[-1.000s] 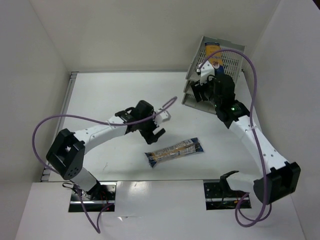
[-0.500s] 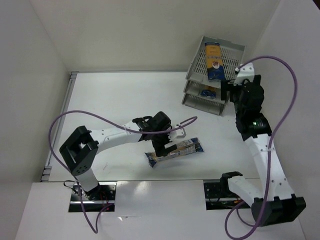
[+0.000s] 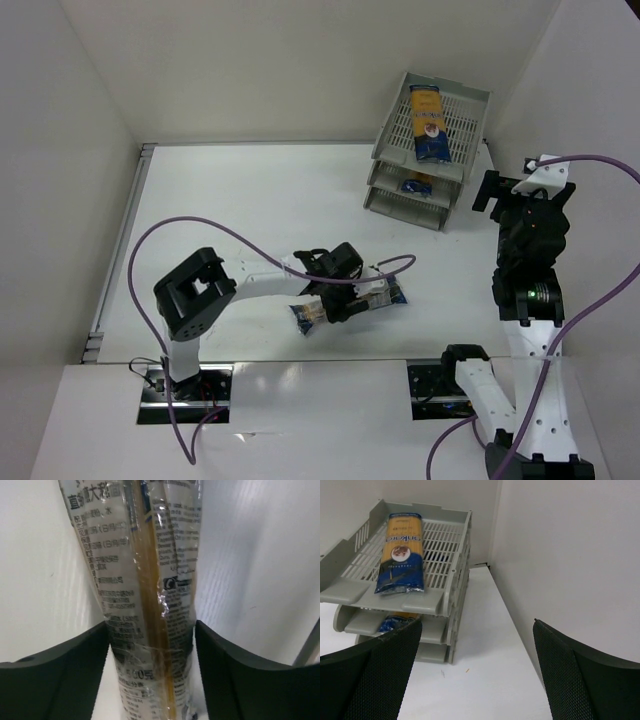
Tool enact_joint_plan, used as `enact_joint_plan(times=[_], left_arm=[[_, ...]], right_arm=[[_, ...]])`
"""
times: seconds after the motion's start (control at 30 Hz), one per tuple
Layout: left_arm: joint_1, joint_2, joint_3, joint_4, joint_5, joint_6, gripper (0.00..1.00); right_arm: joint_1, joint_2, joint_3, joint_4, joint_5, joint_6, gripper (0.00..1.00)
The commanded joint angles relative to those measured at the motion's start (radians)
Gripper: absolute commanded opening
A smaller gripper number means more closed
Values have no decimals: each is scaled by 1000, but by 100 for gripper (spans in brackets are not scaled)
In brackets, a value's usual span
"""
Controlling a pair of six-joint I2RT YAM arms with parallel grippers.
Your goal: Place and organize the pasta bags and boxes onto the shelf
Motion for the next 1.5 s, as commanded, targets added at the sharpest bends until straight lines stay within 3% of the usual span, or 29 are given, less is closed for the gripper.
enact_joint_plan(times=[0.0, 0.1, 0.13, 0.17, 0.3, 0.47, 0.6, 0.9, 1.07, 1.47], left_arm=[[7, 44, -32, 30, -31, -26, 72], [7, 54, -58, 74, -31, -26, 33], [7, 55, -70, 93, -42, -26, 2], [7, 55, -70, 93, -42, -26, 0], [7, 42, 40, 73, 28, -63, 0], [73, 55, 258, 54, 204, -285, 0], [107, 108, 391, 84, 301, -374, 0], [194, 177, 453, 157, 294, -580, 0], [237, 266, 551, 274, 329, -785, 0], [307, 286, 620, 387, 418, -983, 0]], right_arm=[[-10, -4, -8, 1, -24, 30, 96], [-10, -13, -17, 24, -42, 30, 96], [-10, -13, -17, 24, -53, 39, 96], [-10, -13, -17, 35, -62, 39, 95], [-10, -4, -17, 44, -85, 39, 95], [-10, -4, -27, 64, -115, 49, 94], [-10, 5, -27, 64, -134, 58, 94], [-29, 5, -36, 84, -153, 58, 94], [-38, 45, -8, 104, -183, 58, 94], [-66, 47, 24, 126, -203, 23, 94]])
